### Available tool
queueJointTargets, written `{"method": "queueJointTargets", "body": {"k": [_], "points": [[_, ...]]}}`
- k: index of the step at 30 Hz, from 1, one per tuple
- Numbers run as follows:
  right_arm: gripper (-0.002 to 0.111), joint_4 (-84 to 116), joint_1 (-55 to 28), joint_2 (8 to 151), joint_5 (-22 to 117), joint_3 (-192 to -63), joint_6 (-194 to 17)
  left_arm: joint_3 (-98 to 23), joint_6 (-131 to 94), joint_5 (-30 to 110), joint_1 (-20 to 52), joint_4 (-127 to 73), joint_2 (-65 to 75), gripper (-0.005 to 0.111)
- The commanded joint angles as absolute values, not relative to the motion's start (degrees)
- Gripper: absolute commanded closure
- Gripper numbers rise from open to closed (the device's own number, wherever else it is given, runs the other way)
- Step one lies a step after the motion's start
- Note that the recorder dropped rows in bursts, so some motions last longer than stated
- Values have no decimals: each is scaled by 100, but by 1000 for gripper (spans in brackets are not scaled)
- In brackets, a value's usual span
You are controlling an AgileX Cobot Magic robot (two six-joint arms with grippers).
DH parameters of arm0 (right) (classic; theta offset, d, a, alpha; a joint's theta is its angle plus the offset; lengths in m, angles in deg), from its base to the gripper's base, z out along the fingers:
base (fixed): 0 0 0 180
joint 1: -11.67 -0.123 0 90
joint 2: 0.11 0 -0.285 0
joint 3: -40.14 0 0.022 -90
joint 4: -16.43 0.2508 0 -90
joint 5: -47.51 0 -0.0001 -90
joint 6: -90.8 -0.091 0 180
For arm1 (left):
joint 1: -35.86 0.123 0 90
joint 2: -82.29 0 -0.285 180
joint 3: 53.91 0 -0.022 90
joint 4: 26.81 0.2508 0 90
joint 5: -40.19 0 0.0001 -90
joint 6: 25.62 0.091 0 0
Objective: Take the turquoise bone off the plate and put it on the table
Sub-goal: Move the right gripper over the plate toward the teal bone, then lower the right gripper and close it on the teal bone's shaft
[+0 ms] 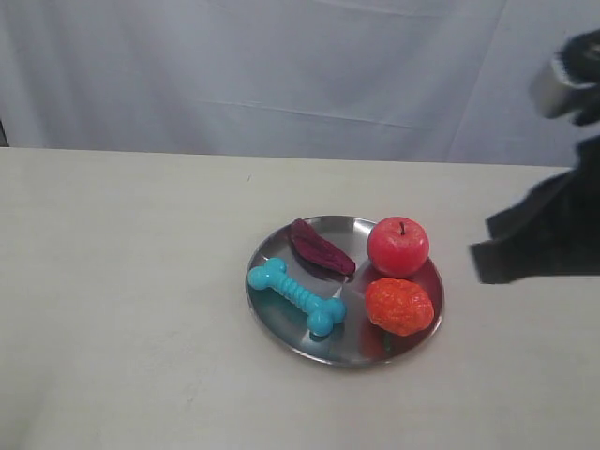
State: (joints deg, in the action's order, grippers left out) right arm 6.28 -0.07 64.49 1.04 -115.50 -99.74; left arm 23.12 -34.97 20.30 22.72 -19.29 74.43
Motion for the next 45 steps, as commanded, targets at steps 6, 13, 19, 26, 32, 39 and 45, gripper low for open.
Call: {"method": "queueJointTargets", "body": {"k": [6, 13, 19, 26, 32, 39, 45], "points": [[109, 747, -448, 8694, -463, -13423, -9143, 2331, -3512, 2035, 2256, -1928, 7450, 107], [109, 722, -448, 9776, -518, -14036, -8609, 2331, -3512, 2035, 2256, -1928, 7450, 107], [109, 732, -448, 10431, -55, -14162, -8384, 2331, -3512, 2035, 2256, -1928, 7450, 107], [109, 732, -448, 11161, 753, -14185, -8384, 2331, -3512, 2035, 2256, -1928, 7450, 107], [109, 818, -301, 11726, 1302, -14185, -8471, 2331, -3512, 2035, 2256, -1928, 7450, 107], [109, 886, -200, 12156, 1622, -14185, -8485, 2331, -3512, 2035, 2256, -1928, 7450, 107], [108, 886, -178, 12255, 1732, -14185, -8523, 2331, -3512, 2035, 2256, -1928, 7450, 107]]}}
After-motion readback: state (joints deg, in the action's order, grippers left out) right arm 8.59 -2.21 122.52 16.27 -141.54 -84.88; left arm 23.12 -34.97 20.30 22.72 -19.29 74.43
